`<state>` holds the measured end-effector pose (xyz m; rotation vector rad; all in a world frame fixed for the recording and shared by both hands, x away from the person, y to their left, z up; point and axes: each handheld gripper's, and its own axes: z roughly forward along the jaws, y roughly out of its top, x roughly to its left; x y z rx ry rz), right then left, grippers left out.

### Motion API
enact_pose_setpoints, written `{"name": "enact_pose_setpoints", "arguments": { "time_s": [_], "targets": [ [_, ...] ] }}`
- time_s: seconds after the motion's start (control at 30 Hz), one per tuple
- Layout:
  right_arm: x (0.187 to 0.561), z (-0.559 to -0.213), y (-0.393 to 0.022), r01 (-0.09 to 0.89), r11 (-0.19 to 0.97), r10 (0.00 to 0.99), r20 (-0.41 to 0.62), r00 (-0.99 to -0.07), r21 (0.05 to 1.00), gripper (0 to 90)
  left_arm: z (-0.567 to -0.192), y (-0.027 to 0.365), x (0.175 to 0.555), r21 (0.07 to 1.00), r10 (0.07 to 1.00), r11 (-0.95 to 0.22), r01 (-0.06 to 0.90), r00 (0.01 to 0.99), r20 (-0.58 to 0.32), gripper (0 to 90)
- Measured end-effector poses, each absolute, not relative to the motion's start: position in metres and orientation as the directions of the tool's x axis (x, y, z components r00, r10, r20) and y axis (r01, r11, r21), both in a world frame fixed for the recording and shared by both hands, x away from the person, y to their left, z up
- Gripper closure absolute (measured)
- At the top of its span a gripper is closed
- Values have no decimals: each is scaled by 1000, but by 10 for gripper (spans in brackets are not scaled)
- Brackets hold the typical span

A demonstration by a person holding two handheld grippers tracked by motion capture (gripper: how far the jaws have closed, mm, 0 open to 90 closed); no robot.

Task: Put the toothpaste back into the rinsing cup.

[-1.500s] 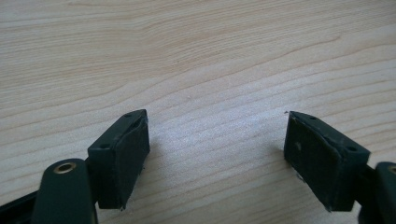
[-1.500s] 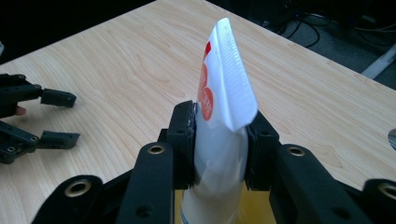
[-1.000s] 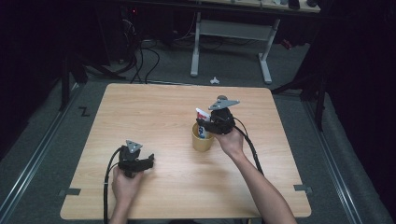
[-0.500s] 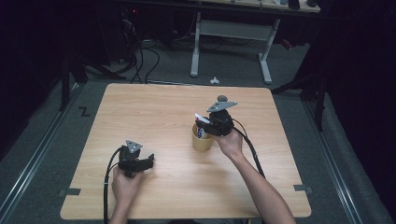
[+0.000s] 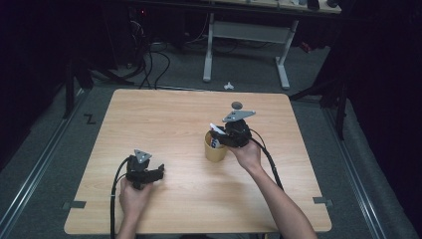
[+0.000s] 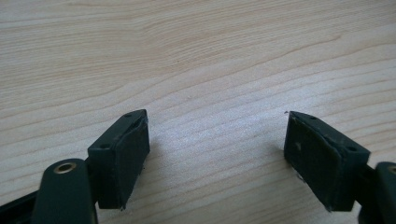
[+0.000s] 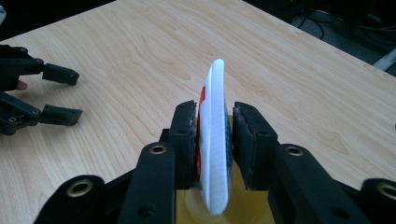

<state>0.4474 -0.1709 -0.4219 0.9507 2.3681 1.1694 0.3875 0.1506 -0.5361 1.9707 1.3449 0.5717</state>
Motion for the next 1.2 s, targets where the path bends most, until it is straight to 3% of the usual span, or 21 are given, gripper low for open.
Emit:
{"name": "enact_pose_setpoints", "arguments": {
  "time_s": [0.13,0.6,1.2],
  "targets": [
    [447,-423,-172,419,437,694,-2,-720,795,682,-536,151,388,736,928,-240,633,371,-16,227],
    [441,-417,-180,415,388,697,33,-716,823,481,-536,151,388,737,928,-240,632,371,-16,227],
    [433,-403,-197,406,342,712,49,-701,847,479,-536,151,388,736,928,-240,632,371,-16,227]
  ]
}}
